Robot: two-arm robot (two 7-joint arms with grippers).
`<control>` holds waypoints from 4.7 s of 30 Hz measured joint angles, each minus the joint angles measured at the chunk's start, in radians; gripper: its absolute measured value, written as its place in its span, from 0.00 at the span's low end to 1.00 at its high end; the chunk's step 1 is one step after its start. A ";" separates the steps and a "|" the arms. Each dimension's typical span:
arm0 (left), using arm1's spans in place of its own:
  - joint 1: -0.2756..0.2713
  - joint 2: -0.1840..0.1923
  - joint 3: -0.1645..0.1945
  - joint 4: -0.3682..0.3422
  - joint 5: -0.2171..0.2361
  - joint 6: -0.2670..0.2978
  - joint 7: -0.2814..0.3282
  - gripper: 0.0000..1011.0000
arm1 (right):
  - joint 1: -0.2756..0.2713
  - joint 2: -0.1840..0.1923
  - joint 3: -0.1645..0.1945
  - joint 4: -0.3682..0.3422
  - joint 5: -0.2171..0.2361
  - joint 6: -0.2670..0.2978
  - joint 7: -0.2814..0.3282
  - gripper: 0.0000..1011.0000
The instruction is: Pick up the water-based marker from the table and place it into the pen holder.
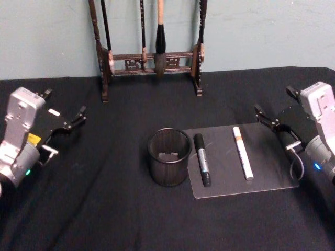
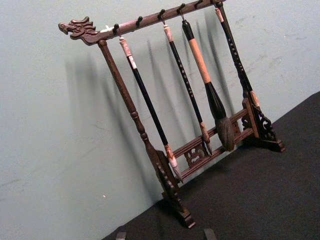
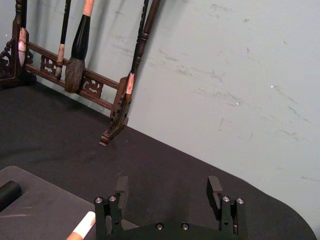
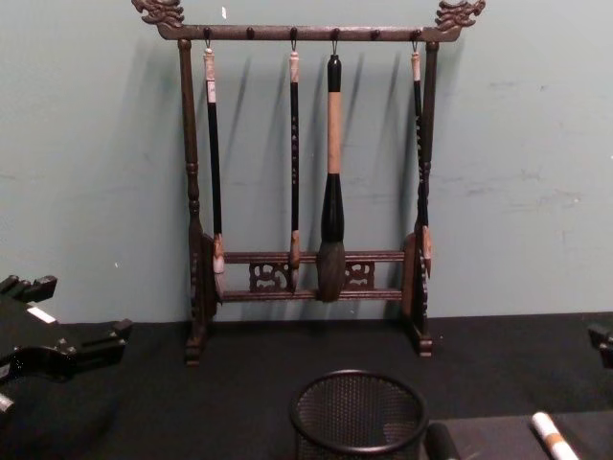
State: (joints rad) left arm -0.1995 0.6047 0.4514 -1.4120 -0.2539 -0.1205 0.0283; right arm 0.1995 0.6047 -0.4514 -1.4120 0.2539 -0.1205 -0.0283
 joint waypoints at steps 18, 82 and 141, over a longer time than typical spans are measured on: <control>0.000 0.000 0.000 0.000 0.000 0.000 0.000 0.99 | 0.000 0.000 0.000 0.000 0.000 0.000 0.000 0.99; 0.000 0.000 0.000 0.000 0.000 0.000 0.000 0.99 | 0.000 0.000 0.000 0.000 0.000 0.000 0.000 0.99; 0.000 0.000 0.000 0.000 0.000 0.000 0.000 0.99 | 0.032 -0.165 0.076 -0.127 0.160 0.744 0.111 0.99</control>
State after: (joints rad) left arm -0.1995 0.6047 0.4514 -1.4120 -0.2539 -0.1205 0.0283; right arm 0.2319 0.4392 -0.3754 -1.5386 0.4136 0.6230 0.0829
